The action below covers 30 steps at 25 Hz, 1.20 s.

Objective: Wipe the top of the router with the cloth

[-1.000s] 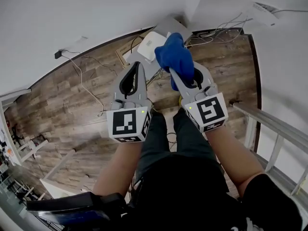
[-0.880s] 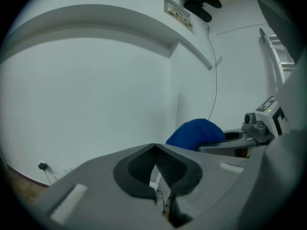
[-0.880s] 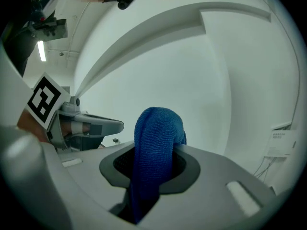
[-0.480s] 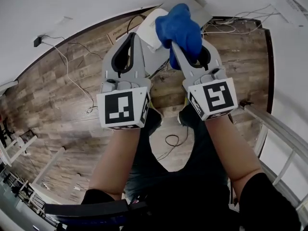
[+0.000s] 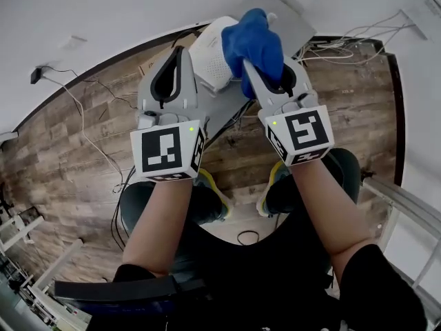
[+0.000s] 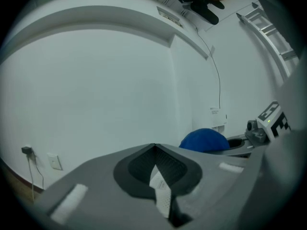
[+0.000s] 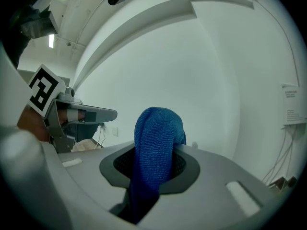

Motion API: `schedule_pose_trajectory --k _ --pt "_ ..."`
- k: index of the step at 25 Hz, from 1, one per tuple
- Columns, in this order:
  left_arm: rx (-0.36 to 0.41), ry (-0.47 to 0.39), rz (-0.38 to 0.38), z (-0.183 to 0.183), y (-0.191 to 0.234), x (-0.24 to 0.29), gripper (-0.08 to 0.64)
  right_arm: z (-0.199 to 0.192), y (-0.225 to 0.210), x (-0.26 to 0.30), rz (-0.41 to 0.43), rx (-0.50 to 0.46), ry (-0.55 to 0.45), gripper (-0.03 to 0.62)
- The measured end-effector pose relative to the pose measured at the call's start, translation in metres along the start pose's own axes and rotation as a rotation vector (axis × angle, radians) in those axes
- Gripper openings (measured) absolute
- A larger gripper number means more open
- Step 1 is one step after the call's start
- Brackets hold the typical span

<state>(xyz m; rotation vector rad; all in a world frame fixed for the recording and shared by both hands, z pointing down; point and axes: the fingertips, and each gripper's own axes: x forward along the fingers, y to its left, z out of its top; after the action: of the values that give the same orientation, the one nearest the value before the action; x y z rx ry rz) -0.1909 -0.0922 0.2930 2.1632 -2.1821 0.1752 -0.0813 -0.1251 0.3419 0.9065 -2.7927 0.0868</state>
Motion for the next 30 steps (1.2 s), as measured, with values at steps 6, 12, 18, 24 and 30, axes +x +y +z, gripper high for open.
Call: schedule_pose_trajectory --k 6,12,18,24,30 --pt "0.03 -0.055 -0.013 -0.034 0.012 0.013 0.002 -0.048 0.0 0.021 0.013 -0.032 -0.004 0.114" --pt "-0.012 -0.061 -0.021 -0.059 0.013 0.02 0.002 -0.075 0.011 0.039 0.059 -0.032 0.084 0.11" --pt "-0.032 -0.057 -0.037 -0.073 0.016 0.023 0.002 -0.085 0.009 0.046 0.074 -0.065 0.181 0.109" --pt "-0.054 -0.064 -0.019 -0.077 0.029 0.026 0.002 -0.084 -0.011 0.054 0.043 -0.068 0.198 0.109" --pt "-0.043 -0.053 -0.056 -0.085 0.021 0.036 0.002 -0.088 -0.035 0.062 -0.003 -0.063 0.212 0.109"
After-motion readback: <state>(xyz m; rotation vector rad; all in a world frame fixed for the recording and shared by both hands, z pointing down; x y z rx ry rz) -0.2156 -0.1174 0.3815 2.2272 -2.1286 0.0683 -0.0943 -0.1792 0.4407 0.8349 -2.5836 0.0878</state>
